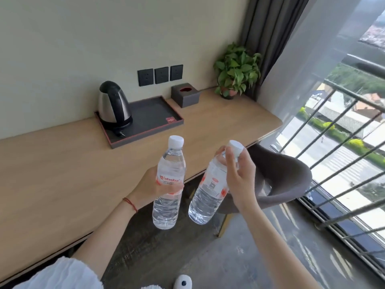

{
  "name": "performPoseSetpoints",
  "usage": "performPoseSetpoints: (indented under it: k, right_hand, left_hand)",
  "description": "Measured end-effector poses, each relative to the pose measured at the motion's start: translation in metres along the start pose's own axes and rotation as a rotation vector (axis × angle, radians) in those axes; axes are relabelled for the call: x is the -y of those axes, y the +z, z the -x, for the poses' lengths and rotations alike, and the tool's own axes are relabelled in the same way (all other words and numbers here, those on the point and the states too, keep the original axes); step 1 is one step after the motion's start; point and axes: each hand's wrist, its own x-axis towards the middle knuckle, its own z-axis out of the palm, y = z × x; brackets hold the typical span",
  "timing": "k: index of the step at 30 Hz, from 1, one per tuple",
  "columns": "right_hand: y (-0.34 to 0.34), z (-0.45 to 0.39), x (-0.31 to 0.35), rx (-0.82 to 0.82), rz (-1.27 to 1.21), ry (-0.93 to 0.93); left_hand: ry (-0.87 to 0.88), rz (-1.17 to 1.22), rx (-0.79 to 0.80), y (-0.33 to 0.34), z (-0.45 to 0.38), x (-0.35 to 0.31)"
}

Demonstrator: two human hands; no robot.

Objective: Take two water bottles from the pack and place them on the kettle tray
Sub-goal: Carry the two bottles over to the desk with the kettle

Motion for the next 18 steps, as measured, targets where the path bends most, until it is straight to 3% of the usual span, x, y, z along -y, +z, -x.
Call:
performPoseSetpoints:
  k: [12,18]
  right_hand:
    - [0.028,-0.156,-0.081,0.21,-0.036,-0.045]
    - [0.063,-0.232,-0.13,0.466,-0.078,-0.09]
  left_hand:
    - [-0.145,0.031,-0.232,-0.002,-0.123,0.019]
    - [-0.224,0.012,-0.488,-0.004,-0.174,0.038]
